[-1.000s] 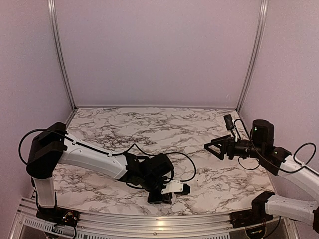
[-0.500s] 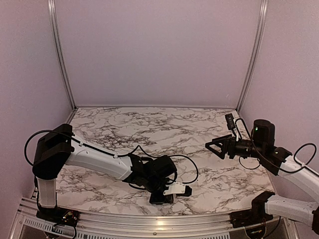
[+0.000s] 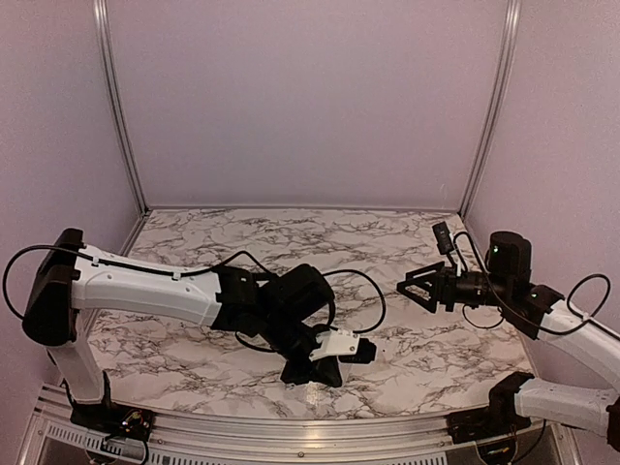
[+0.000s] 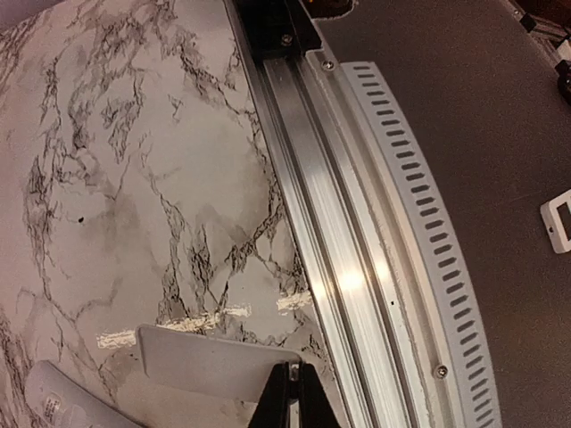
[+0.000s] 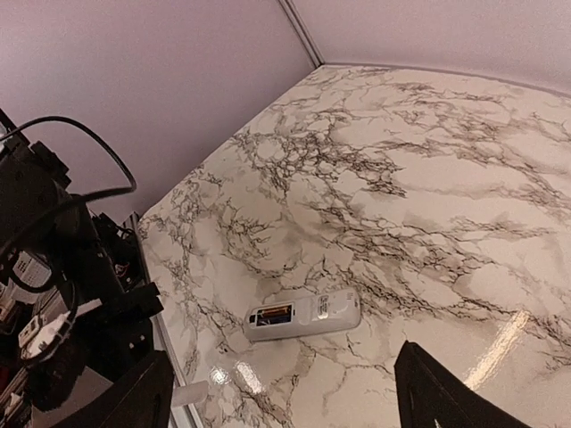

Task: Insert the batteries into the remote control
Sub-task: Pick up the battery cover from the center of the board, then pass from the left arm to the right

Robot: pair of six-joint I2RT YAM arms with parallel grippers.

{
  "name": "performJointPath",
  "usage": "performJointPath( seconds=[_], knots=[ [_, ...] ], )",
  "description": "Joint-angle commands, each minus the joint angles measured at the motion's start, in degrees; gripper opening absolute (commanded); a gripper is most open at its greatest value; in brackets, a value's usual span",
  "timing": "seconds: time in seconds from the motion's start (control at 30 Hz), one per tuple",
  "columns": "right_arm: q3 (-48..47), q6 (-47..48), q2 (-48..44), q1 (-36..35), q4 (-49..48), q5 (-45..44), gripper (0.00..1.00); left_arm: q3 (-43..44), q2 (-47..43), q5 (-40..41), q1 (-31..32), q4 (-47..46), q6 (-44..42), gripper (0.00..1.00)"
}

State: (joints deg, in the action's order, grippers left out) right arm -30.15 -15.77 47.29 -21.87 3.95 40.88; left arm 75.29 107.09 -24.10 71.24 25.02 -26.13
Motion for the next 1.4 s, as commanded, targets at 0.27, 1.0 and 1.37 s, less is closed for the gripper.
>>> performJointPath(
  seconds=[0.27,1.0,1.37],
  knots=[
    [-4.5,4.4,1.5,-11.2,-15.0,15.8,0.83,5.7,-19.3,-28.8,-5.5,7.8,2.0,0.00],
    [-27.9,28.9,15.6,-38.9,4.8,11.6,0.55,-5.5,-28.1,-48.7,-6.6,-15.9,23.3,0.02],
    [-31.9,31.2,20.0,-42.8,6.9,12.6,0.42,-7.2,-29.1,-49.0,-6.6,-21.5,27.6,0.03]
  ],
)
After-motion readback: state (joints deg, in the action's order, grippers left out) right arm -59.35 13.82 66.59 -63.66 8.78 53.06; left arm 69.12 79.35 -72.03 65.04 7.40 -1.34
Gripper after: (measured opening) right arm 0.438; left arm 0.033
